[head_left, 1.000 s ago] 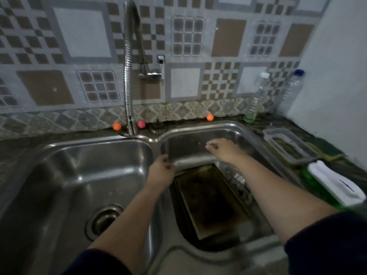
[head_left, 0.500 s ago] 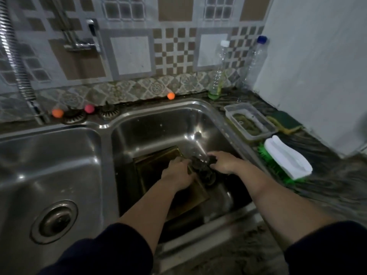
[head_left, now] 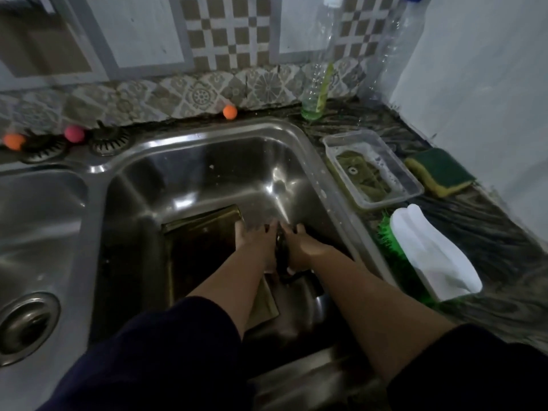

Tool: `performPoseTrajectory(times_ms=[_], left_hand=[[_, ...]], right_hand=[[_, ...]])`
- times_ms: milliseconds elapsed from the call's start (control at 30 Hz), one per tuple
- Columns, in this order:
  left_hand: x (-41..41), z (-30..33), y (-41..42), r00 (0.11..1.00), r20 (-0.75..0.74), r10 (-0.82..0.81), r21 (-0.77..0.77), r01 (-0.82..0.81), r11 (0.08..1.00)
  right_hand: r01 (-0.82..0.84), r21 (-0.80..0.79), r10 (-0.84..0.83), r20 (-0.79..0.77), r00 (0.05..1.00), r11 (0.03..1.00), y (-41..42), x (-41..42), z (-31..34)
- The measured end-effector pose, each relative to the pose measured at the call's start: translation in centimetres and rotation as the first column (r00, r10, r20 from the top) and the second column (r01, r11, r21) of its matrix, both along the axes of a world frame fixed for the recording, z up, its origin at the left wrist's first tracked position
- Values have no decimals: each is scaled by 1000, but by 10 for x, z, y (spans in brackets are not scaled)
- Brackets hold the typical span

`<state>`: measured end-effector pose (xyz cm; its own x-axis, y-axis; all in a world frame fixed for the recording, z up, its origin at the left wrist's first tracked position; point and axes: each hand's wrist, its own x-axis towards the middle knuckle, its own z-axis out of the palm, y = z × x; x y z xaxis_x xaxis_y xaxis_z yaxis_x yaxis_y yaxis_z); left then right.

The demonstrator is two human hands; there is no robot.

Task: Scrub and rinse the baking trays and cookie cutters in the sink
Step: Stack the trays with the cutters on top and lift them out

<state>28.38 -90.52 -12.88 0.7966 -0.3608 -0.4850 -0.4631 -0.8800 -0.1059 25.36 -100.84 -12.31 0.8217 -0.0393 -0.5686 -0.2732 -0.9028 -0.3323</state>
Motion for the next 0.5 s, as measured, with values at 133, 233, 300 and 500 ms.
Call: performPoseTrajectory(times_ms=[133,233,300,500], left_hand=[[3,-15,-4,992,124,-33,82,23,996],[7,-20,-8,992,124,17,21,-20,1000],[11,-29,-7,991,118,69,-65,-62,996],[11,-38,-2,981,109,159,-238,-130,963]], right_hand=[[22,54,-17,-94,995,998,3,2,-9],[122,172,-110,-78,991,977,0,7,-18],[150,159,-145,-46,988,976,0,9,-24],[225,165,-236,56,970,960,4,13,-25]])
